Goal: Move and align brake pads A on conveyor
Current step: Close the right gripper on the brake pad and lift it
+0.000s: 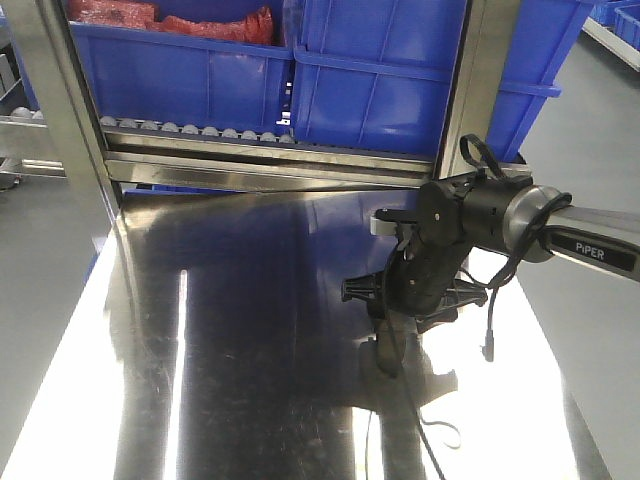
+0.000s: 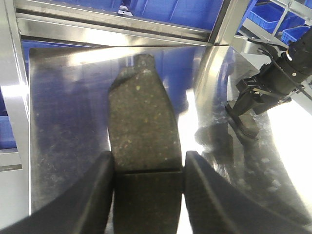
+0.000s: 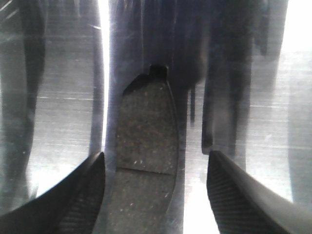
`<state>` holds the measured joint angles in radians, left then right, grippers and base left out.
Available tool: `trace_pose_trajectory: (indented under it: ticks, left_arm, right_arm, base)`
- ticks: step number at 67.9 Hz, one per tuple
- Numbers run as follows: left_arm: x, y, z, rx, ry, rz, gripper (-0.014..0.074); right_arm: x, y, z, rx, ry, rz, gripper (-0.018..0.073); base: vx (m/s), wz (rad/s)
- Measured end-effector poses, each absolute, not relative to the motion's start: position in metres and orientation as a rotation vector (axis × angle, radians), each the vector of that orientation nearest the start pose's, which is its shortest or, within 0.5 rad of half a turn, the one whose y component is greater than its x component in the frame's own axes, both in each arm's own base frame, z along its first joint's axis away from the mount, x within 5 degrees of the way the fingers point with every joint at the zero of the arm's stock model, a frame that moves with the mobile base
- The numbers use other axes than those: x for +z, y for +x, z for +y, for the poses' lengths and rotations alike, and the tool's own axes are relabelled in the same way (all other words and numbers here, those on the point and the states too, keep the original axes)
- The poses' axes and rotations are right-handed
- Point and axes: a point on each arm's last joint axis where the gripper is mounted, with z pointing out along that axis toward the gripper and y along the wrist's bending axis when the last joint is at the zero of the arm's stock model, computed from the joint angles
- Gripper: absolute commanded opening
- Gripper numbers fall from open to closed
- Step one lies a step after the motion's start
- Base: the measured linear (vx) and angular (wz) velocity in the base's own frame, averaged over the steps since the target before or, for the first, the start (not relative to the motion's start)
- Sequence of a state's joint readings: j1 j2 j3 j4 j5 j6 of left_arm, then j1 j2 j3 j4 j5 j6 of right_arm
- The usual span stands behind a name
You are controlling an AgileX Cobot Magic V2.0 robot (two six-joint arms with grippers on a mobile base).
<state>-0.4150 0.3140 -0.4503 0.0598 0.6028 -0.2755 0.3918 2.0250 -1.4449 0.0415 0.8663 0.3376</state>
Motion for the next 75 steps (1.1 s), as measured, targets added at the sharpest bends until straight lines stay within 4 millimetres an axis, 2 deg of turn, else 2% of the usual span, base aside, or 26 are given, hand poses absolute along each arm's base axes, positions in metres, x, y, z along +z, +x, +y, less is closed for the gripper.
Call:
trace_pose_trajectory:
  ticks: [23, 36, 52, 61, 75]
  left_arm:
    - [0.290, 0.063, -0.024, -0.389, 0.163, 1.962, -0.0006]
    - [0.290, 0.063, -0.024, -0.389, 0.163, 1.962, -0.0006]
    - [0.290, 0.063, -0.024, -0.389, 0.163, 1.963, -0.0006]
    - [0.290, 0.063, -0.024, -0.389, 0.163, 1.963, -0.0006]
    - [0.290, 0.063, -0.024, -0.389, 0.163, 1.963, -0.0006]
  right_arm:
    - [0.171, 0.381, 0.160, 0.154, -0.051, 2.944, 0.0442]
    - [0.165, 0.386, 0.171, 0.085, -0.120, 2.977, 0.0442]
    - [0.160, 0.385, 0.172, 0.043, -0.085, 3.012, 0.0420]
    - [0.159, 0.385, 0.172, 0.034, -0.086, 3.022, 0.0313]
    - [0.159, 0.385, 0.172, 0.033, -0.090, 3.027, 0.0010]
  base:
    - [0.00, 0.00]
    - [0.00, 0.00]
    - [0.00, 0.00]
    - [0.00, 0.00]
    - [0.00, 0.00]
